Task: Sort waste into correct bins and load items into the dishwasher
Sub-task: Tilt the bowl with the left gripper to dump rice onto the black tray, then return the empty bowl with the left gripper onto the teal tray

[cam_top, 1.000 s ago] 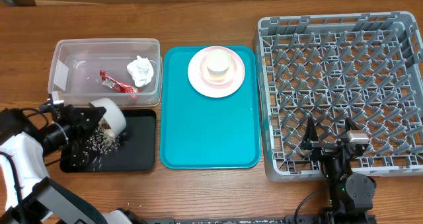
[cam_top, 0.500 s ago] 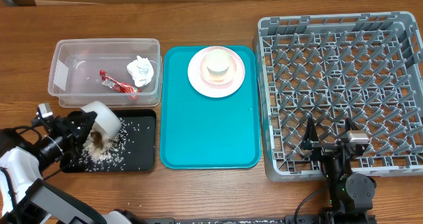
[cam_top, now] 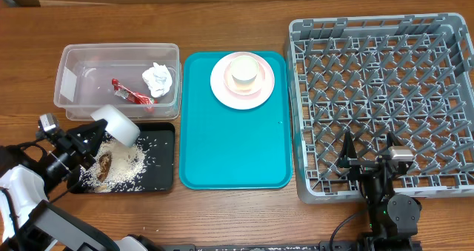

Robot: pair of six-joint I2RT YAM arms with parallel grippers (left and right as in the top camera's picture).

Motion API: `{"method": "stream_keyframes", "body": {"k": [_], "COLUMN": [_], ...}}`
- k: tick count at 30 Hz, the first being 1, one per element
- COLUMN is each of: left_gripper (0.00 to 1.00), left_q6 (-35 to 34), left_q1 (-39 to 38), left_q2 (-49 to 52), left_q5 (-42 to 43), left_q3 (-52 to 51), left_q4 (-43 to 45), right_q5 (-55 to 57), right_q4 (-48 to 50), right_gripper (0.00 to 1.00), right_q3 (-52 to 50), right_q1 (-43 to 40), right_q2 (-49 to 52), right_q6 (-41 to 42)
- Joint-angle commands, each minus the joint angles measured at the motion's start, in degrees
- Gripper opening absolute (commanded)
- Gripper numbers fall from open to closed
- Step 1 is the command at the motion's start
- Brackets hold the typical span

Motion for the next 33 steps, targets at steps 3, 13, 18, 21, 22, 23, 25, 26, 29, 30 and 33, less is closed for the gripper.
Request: {"method": "stream_keyframes", "body": {"k": [3, 13, 18, 21, 22, 23, 25, 26, 29, 30, 33], "left_gripper": [0.04, 0.04, 0.05, 0.05, 0.05, 0.05, 0.05, 0.05, 0.04, 0.04, 0.04], "left_q6": [2.9, 1.2, -0.3, -0.9, -1.8, -2.6, -2.8, -2.8, -5.0, -5.0, -4.9], "left_q1": [0.3, 0.3, 0.2, 0.2, 0.2, 0.2, 0.2, 0.2, 0.2, 0.2, -0.3], "left_q2": [-1.3, -1.4, -1.3, -1.3, -1.3, -1.3, -1.4, -1.3, -1.3, -1.3, -1.4], "left_q5": [4.5, 8.0, 8.0, 8.0, 8.0, 8.1, 8.0, 7.8, 3.4, 1.7, -3.1], "left_q3": [-0.3, -0.3, -0.3, -0.3, -0.3, -0.3, -0.3, -0.3, -0.3, -0.3, -0.3], "left_q4": [-1.3, -3.3, -4.0, -0.9, -1.2, -2.1, -2.0, -0.4, 1.0, 0.7, -2.0], "right_q5": [0.3, 0.3, 0.3, 0.3, 0.3, 0.3, 0.3, 0.3, 0.3, 0.3, 0.3], "right_q4": [0.2, 0.2, 0.2, 0.2, 0.2, 0.2, 0.2, 0.2, 0.2, 0.2, 0.2], "right_gripper": [1.0, 1.0, 1.0, 1.0, 1.0, 1.0, 1.0, 1.0, 1.0, 1.0, 1.0], "right_q3": [-0.6, -0.6, -0.6, -0.6, -0.6, -0.6, -0.6, -0.6, -0.6, -0.6, -0.6], "right_q1": [-0.2, -0.2, -0.2, -0.2, -0.2, -0.2, -0.2, -0.2, -0.2, -0.2, -0.2], "right_q2": [-0.5, -0.5, -0.5, -0.5, -0.5, -0.5, -0.5, -0.5, -0.6, -0.5, -0.5], "right_q6": [0.3, 0.3, 0.3, 0.3, 0.3, 0.3, 0.3, 0.3, 0.3, 0.3, 0.3]}}
